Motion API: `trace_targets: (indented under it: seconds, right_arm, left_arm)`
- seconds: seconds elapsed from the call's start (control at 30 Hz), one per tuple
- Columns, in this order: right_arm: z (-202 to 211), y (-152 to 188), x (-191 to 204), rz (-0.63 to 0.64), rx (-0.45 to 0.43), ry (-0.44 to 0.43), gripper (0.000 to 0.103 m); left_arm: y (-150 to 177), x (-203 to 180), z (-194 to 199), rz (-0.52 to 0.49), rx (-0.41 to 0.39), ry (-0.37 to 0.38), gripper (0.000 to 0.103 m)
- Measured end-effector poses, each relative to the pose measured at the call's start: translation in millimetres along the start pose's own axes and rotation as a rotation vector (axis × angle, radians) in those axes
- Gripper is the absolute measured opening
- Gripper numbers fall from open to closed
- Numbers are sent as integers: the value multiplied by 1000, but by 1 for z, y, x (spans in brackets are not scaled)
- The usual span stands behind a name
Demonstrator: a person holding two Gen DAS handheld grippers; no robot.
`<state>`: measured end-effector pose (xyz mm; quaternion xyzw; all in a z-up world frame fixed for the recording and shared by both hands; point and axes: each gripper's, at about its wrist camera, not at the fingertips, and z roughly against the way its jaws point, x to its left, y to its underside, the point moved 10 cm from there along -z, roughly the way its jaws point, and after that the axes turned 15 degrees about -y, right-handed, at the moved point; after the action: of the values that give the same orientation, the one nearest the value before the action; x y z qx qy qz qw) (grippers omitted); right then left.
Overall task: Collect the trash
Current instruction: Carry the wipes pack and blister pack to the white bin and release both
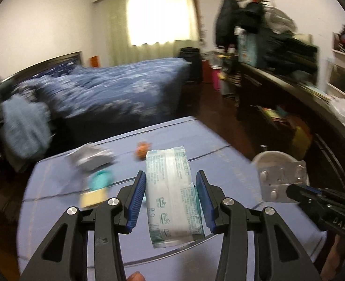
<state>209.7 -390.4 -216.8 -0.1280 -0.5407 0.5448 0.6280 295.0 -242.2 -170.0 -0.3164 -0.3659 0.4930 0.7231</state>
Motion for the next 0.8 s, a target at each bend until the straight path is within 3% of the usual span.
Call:
trace_targets:
  seconds: [0.23, 0.37, 0.67, 0.8]
  right_arm:
    - [54, -15, -85, -75, -80, 122, 9]
    - [70, -17, -131, -135, -100, 166, 9]
    - [77, -19, -209, -255, -146, 223, 9]
    - [71, -17, -233, -274, -149, 246, 9]
  left_arm:
    - [-27, -126, -9, -107, -25, 184, 45]
    - [-33, -182, -22, -162, -26, 246, 45]
    - [-28, -263, -60, -223, 52, 329, 45]
    - [-21, -285, -75, -253, 87, 327, 46]
